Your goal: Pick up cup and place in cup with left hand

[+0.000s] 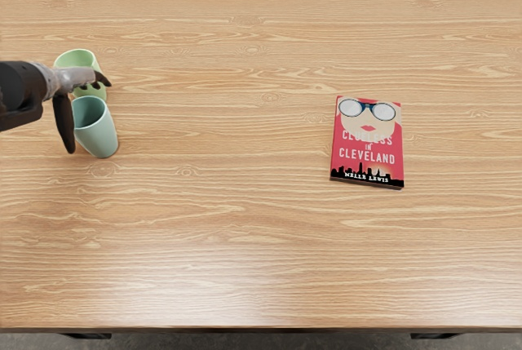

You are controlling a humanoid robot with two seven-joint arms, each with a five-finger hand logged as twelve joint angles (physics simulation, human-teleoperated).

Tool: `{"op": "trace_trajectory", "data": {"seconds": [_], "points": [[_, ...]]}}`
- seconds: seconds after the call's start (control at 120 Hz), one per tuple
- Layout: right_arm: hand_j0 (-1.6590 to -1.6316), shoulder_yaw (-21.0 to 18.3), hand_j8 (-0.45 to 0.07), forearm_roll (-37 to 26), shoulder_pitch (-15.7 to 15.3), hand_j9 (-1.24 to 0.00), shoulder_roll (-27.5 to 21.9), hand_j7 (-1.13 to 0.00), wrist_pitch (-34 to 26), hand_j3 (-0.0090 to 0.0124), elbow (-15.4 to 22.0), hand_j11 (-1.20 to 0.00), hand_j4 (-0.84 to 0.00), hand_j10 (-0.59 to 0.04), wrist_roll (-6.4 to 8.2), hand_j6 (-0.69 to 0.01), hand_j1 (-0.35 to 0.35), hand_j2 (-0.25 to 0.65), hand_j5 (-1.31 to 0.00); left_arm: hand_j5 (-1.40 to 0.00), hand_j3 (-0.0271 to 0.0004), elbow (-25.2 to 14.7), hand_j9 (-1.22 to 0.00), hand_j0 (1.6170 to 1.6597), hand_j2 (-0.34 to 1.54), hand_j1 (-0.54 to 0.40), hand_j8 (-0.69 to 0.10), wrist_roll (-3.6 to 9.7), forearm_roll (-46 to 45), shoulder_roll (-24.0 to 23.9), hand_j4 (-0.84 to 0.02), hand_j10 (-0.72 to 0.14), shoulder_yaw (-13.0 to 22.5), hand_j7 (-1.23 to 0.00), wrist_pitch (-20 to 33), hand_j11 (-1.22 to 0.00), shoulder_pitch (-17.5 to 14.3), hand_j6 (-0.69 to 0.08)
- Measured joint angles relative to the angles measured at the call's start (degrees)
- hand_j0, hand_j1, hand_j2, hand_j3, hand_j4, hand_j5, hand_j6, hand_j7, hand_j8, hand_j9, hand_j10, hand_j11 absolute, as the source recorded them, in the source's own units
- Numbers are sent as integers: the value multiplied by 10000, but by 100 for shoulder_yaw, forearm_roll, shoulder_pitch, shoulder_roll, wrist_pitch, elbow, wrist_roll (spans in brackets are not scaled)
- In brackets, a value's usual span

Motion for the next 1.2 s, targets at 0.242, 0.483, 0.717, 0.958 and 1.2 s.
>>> {"op": "trace_trajectory", "data": {"seconds": [0.242,0.483,0.717,0.958,1.2], "points": [[-16581,0,-321,0,1,-417,0,-417,0,0,-46,-417,-322,-321,-4,-322,-3105,-64,-417,-2823,0,6,-2817,16580,462,917,-2237,2,336,-111,-2226,-2217,10,-2820,385,-2815,156,-2242],[-16581,-1,-322,0,1,-418,0,-418,0,0,-51,-418,-322,-321,-5,-323,-3104,-64,-418,-3178,0,128,-3172,16580,521,593,-2507,2,434,-146,-2497,-2488,12,-3175,426,-3170,293,-2511],[-16581,-6,-323,0,0,-420,0,-420,0,0,-52,-420,-324,-323,-5,-324,-3103,-65,-420,-3549,0,246,-3543,16580,582,253,-2792,-2,445,-167,-2781,-2774,11,-3546,436,-3541,368,-2795],[-16581,-6,-324,0,-10,-419,0,-419,0,0,-54,-419,-324,-323,-5,-324,-3104,-65,-419,-4179,0,317,-4188,16580,681,-340,-3678,-8,457,-353,-3290,-3270,11,-4176,447,-4186,411,-3302],[-16581,-4,-323,0,-16,-419,0,-419,0,0,-54,-419,-323,-322,-5,-324,-3104,-65,-419,-4998,0,392,-5038,16559,1494,-895,-3135,-5,455,-355,-3749,-3702,13,-5019,429,-5027,414,-3346]]}}
